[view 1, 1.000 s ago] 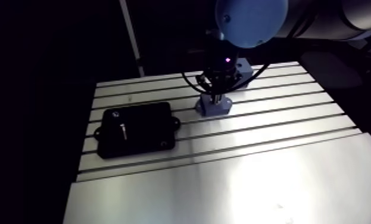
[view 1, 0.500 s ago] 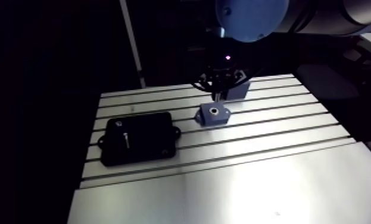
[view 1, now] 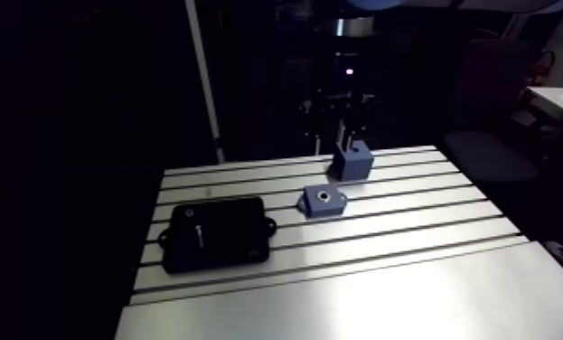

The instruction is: Pick up the bearing and press it into the housing until flush.

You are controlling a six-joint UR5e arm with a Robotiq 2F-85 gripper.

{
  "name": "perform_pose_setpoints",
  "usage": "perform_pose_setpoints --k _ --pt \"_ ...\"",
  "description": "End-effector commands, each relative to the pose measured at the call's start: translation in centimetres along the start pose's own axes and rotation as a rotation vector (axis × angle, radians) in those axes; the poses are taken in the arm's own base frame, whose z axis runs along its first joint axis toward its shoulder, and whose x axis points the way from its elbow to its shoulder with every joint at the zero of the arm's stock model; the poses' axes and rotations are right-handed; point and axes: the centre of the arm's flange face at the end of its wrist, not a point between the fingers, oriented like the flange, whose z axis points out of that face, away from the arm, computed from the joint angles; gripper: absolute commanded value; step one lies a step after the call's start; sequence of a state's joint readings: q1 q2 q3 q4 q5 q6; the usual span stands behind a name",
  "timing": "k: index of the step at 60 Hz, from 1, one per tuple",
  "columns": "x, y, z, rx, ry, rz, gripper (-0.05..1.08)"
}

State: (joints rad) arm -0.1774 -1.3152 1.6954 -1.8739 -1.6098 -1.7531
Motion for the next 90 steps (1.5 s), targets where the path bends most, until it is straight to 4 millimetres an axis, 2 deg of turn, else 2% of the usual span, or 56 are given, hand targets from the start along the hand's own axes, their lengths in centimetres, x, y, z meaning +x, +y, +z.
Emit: perform_pose_setpoints --k 1,8,27,50,61,66,73,90 --pt "-1.9 -1.2 -11.8 -0.007 0.04 -0.033 0.0" --pt "-1.8 -1.2 -13.4 -0.012 0.054 -0.033 0.0" --pt "-2.1 -1.1 -15.9 -0.007 0.039 -0.033 0.0" --pt "-2.8 -2.1 -17.1 -0.008 0.057 -0.048 0.0" --pt "-3.4 -4.0 -17.5 -0.008 0.067 -0.074 0.0" --pt "-4.4 -4.7 -18.2 -0.012 0.082 -0.08 0.01" --pt "-5.1 -4.8 -19.1 -0.014 0.098 -0.08 0.01" --pt "-5.3 -4.9 -19.1 -0.016 0.098 -0.081 0.01"
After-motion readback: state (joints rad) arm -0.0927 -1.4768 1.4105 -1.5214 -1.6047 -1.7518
